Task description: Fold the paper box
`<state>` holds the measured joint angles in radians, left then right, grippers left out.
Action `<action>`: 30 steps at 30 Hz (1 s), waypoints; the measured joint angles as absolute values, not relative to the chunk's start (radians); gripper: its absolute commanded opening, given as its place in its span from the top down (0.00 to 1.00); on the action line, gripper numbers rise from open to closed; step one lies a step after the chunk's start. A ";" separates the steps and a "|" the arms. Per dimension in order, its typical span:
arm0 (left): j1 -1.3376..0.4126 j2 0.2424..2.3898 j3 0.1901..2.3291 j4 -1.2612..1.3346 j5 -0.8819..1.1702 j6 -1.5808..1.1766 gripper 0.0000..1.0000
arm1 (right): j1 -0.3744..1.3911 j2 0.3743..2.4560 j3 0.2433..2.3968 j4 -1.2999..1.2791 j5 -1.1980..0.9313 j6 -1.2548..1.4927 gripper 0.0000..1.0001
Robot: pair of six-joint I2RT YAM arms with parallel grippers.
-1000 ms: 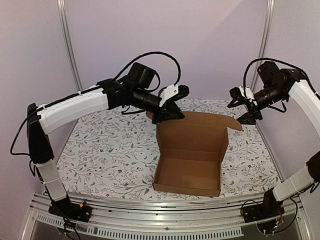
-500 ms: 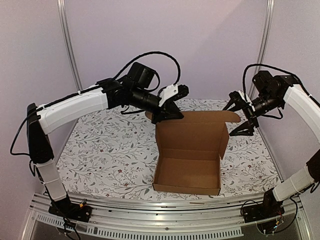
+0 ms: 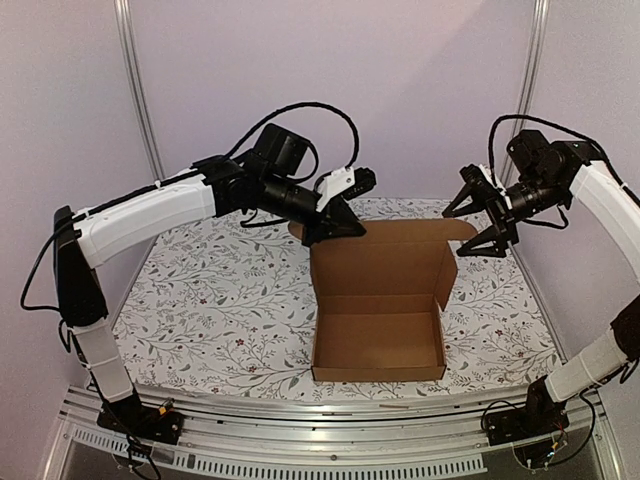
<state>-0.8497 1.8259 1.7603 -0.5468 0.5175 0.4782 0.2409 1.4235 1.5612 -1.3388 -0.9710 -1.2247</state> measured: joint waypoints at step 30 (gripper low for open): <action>-0.886 2.059 2.160 -0.778 0.553 0.556 1.00 | 0.154 1.289 1.617 -1.339 -0.690 -0.998 0.32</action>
<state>-0.8856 2.0590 2.1601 -0.7776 0.5526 0.5560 0.1543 1.2888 1.6165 -1.3392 -0.6895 -0.9981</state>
